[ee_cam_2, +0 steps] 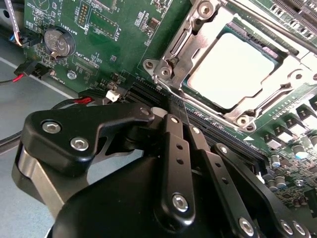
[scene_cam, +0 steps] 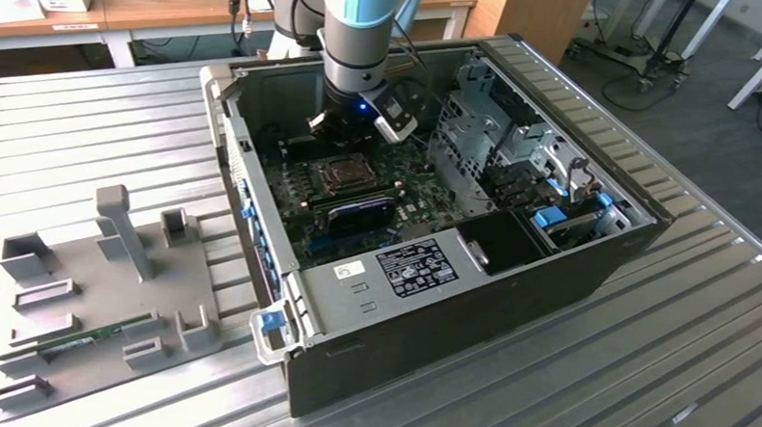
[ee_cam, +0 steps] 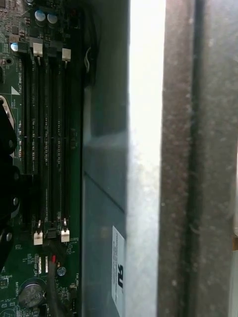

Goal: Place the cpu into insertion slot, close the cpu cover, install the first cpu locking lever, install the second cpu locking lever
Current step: 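Install the first cpu locking lever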

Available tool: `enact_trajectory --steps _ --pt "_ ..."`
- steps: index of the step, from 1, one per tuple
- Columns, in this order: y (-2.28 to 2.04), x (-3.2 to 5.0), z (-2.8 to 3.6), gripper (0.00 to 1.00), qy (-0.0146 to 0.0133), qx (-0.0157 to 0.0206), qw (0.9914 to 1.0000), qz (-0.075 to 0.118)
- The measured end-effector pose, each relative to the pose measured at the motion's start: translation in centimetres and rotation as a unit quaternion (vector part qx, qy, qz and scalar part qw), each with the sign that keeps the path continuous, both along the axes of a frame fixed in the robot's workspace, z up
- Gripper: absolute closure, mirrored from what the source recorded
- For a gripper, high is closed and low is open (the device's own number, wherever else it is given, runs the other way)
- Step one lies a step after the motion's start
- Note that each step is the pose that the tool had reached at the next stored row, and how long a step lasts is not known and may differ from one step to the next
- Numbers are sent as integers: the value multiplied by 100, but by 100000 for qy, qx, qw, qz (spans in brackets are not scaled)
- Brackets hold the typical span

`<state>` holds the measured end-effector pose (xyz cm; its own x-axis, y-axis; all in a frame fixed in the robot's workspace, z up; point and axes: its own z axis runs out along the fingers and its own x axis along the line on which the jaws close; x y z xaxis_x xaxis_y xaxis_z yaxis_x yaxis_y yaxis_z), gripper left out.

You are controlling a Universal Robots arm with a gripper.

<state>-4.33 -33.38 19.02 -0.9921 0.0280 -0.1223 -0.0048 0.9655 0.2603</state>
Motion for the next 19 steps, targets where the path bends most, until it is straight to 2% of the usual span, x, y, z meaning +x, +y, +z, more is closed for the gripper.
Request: enact_trajectory --steps 2,9,19 --pt "0 1 0 89 -74 159 100000 2" --pt "1 1 10 89 -92 242 100000 6" --pt "0 0 137 89 -77 204 100000 -1"
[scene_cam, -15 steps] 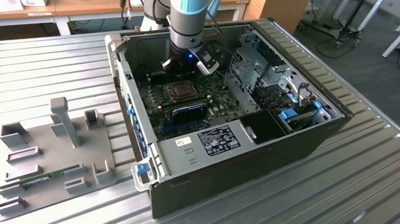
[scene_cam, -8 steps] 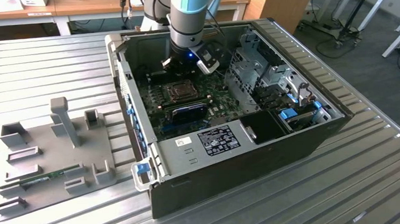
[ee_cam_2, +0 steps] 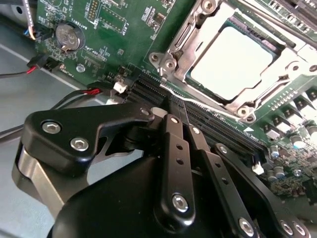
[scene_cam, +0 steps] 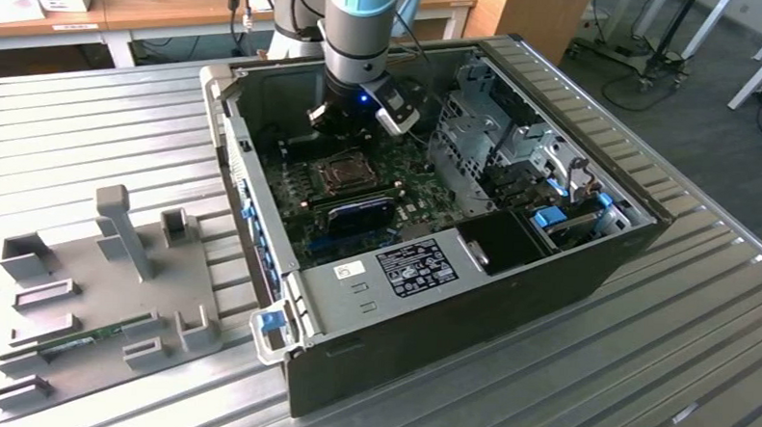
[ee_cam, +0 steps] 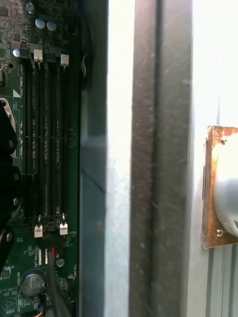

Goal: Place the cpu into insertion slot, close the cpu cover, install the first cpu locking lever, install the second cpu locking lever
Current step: 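Install the first cpu locking lever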

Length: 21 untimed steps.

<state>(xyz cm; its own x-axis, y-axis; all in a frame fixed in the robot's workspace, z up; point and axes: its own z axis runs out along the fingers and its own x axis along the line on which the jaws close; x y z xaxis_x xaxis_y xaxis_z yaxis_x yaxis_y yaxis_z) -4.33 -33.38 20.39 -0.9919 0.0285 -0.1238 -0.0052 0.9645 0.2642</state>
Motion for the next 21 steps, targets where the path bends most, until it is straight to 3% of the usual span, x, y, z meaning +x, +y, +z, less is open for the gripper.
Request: enact_trajectory --steps 3,7,16,21 --pt "0 0 39 89 -1 0 100000 3" --pt "1 -3 40 89 -15 11 100000 7" --pt "15 -110 26 89 -109 -2 100000 2" --pt "15 -110 98 89 -119 2 100000 2"
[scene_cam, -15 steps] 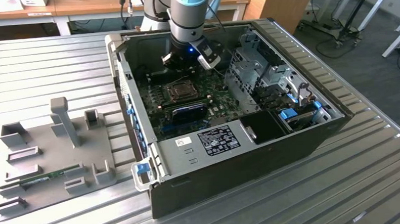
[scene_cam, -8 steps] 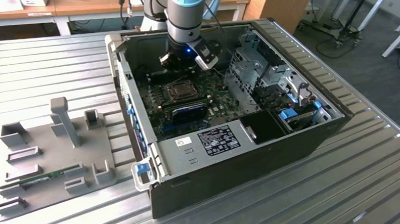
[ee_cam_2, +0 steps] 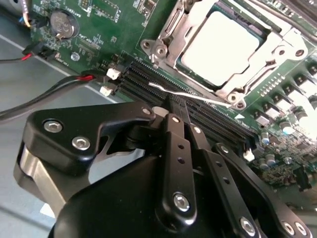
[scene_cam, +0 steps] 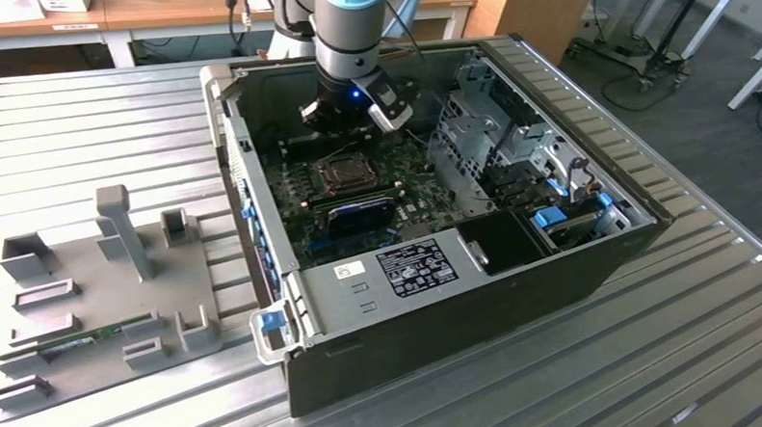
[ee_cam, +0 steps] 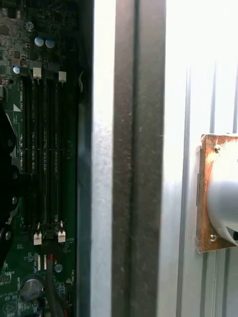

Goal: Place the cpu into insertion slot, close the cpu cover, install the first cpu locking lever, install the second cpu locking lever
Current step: 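Install the first cpu locking lever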

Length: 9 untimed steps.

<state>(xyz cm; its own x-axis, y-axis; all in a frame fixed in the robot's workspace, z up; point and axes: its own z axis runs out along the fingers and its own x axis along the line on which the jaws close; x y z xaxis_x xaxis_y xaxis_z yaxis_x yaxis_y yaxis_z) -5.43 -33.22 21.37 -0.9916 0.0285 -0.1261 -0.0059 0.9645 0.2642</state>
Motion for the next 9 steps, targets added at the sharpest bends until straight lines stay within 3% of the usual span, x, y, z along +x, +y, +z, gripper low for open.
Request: enact_trajectory --steps 4,7,9 --pt "0 0 75 89 4 0 100000 2" --pt "1 -2 80 89 -36 15 100000 -4" --pt "-1 -9 79 89 -336 35 99999 -1"
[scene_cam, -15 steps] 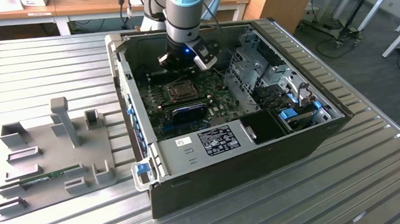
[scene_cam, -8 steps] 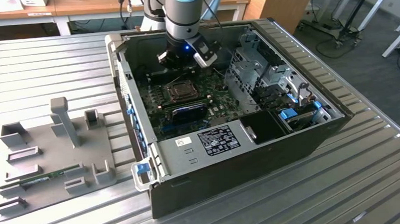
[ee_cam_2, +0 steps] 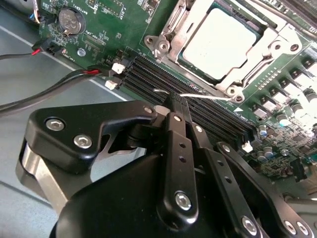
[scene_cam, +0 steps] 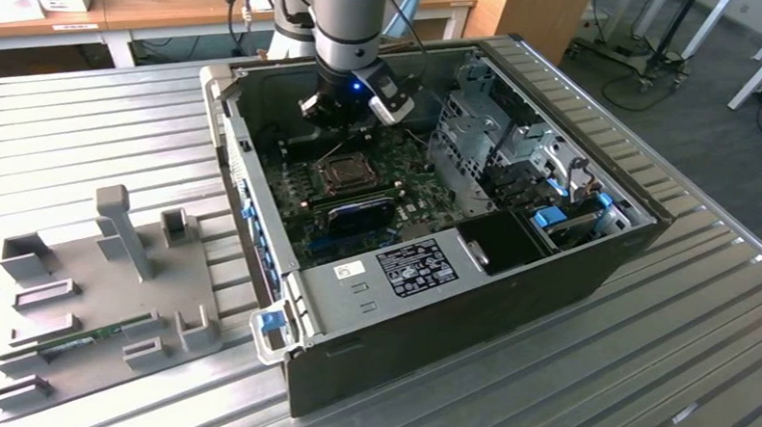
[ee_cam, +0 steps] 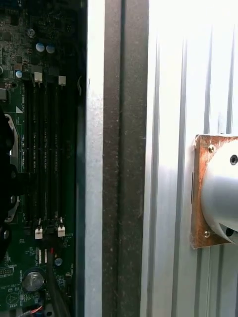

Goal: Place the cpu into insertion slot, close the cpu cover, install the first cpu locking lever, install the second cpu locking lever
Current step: 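Install the first cpu locking lever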

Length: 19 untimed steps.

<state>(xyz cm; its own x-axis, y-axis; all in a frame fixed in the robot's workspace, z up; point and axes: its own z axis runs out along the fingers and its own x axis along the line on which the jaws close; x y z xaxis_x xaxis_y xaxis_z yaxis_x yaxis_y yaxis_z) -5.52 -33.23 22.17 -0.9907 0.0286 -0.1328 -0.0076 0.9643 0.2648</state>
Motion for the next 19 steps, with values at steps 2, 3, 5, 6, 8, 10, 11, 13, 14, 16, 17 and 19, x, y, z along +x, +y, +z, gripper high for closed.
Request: enact_trajectory --steps 2,3,5,6,8,10,11,13,14,16,17,19 --pt "1 -8 -7 89 -429 82 99999 4" --pt "1 -13 -11 89 -569 74 99998 3" --pt "1 -31 -24 89 -848 81 99996 8" --pt "1 -44 -33 89 -969 81 99995 5" --pt "1 -69 -51 89 -1089 77 99994 1" --pt "1 -89 -69 89 -1123 73 99994 -6" --pt "1 -96 -77 89 -1122 75 99994 -10" --pt "1 -104 -95 89 -1122 74 99994 -25" --pt "1 -105 -103 89 -1124 78 99994 -24" --pt "0 -106 -124 89 -1122 80 99994 -24" --pt "0 -106 -135 89 -1119 104 99994 -25" --pt "-2 -107 -159 89 -1122 209 99993 -39"
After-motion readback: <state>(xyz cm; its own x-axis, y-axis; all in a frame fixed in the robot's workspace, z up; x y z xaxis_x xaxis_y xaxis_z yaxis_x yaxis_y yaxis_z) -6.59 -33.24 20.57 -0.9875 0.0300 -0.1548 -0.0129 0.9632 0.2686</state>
